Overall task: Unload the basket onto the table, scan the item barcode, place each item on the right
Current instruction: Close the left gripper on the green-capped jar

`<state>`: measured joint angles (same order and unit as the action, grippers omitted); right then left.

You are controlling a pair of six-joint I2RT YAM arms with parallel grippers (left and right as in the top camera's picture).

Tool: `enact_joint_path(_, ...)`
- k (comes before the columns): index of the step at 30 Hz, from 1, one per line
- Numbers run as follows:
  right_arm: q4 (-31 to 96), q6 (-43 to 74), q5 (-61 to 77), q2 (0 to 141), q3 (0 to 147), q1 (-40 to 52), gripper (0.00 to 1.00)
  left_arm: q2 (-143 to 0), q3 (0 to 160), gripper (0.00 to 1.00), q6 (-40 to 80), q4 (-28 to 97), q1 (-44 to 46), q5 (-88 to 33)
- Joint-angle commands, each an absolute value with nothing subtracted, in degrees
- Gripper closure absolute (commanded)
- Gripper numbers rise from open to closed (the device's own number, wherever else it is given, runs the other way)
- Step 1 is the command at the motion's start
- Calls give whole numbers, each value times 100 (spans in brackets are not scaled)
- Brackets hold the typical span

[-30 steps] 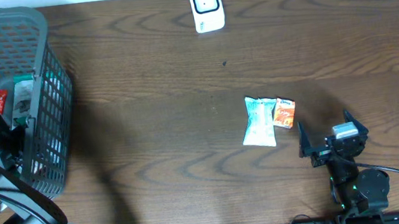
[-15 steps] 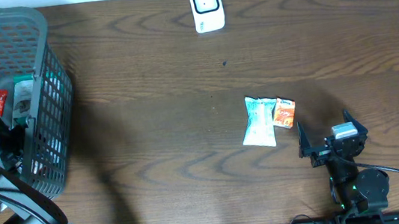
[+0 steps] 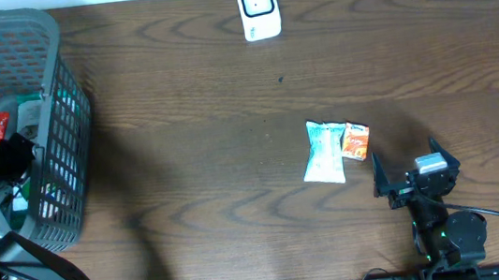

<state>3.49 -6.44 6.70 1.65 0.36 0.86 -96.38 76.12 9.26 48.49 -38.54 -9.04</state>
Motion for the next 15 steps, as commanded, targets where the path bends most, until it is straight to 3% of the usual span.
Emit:
enact_joint_path(1, 368, -563, 694, 156, 32, 117, 1, -9732, 7564, 6, 1278, 4956, -3837, -478)
enact_joint_path(11, 368, -563, 694, 156, 32, 117, 1, -9902, 7024, 6, 1275, 4971, -3839, -336)
enact_joint_path(15, 370, -563, 694, 156, 32, 117, 1, -9902, 7024, 14, 1278, 4919, -3837, -510)
